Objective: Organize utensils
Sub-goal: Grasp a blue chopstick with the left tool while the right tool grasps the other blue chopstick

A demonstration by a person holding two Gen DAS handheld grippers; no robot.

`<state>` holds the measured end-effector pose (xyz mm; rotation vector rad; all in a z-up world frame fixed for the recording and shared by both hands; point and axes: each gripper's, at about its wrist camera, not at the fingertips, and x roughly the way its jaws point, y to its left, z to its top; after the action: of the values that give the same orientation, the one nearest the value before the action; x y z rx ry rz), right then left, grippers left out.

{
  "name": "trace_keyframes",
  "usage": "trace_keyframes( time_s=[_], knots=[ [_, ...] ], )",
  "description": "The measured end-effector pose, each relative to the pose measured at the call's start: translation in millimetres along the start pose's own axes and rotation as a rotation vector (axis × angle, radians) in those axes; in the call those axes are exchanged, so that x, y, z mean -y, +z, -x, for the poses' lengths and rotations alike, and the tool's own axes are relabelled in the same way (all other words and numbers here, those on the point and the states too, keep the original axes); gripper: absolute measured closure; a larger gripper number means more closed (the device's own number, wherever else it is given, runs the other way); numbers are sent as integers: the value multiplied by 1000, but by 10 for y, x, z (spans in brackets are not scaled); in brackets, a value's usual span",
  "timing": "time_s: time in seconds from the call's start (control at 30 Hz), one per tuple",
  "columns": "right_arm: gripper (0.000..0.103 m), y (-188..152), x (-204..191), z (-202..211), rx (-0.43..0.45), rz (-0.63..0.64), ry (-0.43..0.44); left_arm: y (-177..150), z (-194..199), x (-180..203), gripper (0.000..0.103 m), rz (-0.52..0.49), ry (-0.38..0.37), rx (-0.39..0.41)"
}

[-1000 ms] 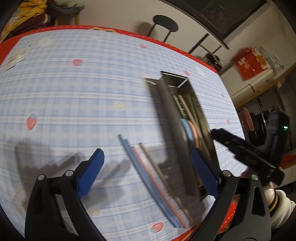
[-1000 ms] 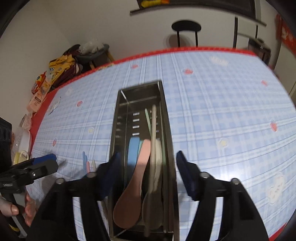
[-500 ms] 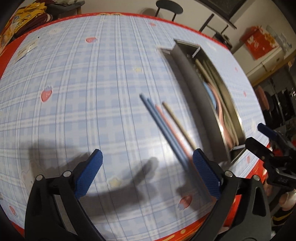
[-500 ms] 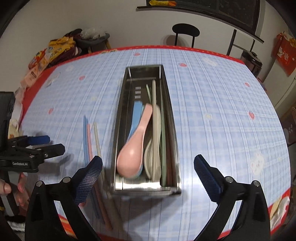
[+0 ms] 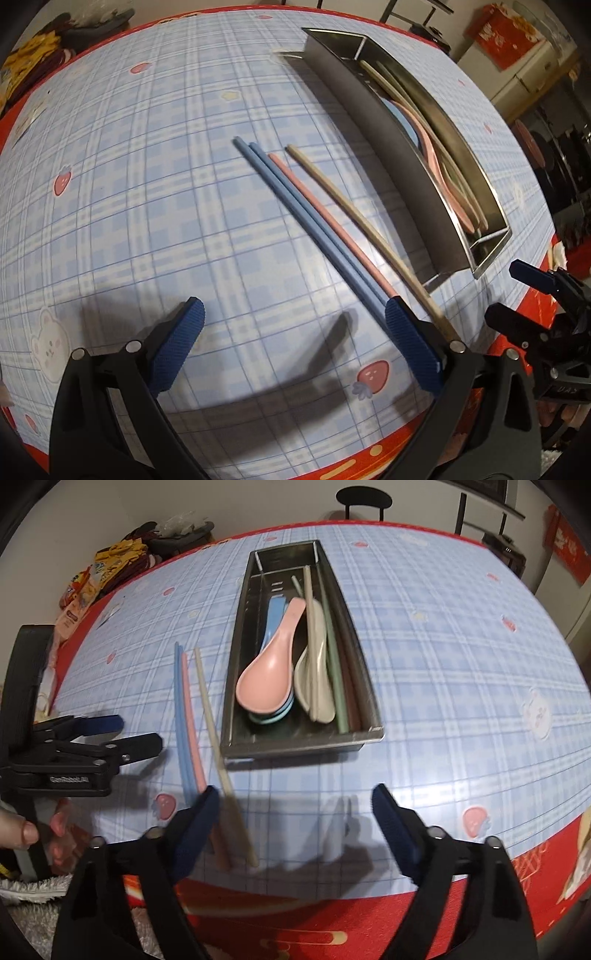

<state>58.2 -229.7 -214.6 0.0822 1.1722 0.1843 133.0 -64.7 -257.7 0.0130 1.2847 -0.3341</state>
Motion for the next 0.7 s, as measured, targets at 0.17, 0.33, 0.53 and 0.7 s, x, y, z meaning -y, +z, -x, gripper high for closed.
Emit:
trace_keyframes(
  time_s=[0.17, 0.33, 0.53, 0.7],
  knots=[
    [29, -19, -19, 4, 3, 10, 9, 9, -76, 127, 6, -39, 52, 0],
    [29, -16, -5, 4, 1, 17, 15, 12, -134, 250, 6, -79, 112, 2],
    [29, -39, 40, 21, 3, 12, 17, -16, -138, 280, 5, -66, 140, 1],
    [29, -38, 50, 24, 7, 16, 21, -8, -121, 354, 5, -78, 167, 4]
  ],
)
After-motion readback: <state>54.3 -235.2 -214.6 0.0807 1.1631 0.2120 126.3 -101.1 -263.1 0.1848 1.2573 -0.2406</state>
